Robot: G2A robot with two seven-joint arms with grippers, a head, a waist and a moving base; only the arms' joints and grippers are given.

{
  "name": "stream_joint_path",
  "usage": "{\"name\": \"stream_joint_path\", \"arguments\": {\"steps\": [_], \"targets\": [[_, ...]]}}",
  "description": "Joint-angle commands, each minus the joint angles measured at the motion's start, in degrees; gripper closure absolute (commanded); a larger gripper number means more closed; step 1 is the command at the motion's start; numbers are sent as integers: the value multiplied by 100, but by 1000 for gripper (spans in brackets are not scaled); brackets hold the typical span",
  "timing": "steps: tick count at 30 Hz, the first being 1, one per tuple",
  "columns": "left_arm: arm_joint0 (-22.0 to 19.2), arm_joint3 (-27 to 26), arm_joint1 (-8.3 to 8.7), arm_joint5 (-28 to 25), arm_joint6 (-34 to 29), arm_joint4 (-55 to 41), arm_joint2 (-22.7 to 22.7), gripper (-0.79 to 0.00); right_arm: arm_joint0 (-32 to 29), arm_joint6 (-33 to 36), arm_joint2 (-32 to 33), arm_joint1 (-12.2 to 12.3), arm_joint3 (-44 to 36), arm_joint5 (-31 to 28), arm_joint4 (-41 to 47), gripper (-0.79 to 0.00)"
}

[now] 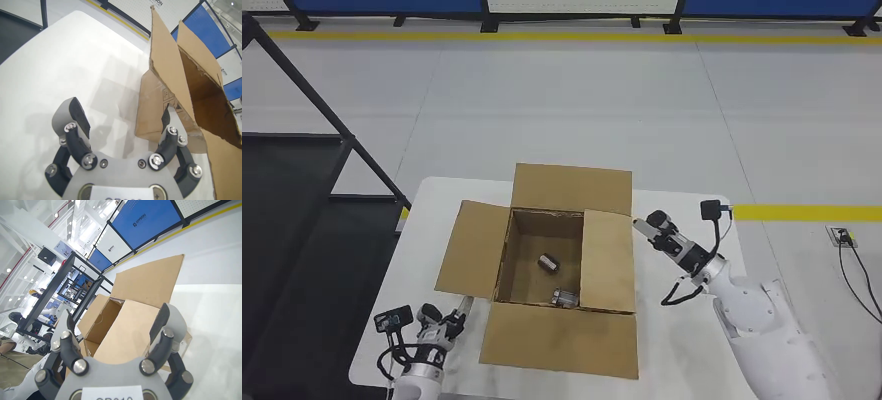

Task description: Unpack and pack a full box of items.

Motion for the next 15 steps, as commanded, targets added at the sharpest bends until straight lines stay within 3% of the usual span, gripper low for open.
{"name": "stream_joint_path", "arguments": {"steps": [1,9,15], "targets": [[-72,56,-14,73,77,68,125,-785,11,-1,13,4,28,-27,10,-785],[-574,392,-89,461,203,525,791,-785,17,-18,31,17,126,-202,78,-785],[-694,435,-119,536,239,629,1016,-785,-24,-8,76,37,163,-258,101,-785]]}}
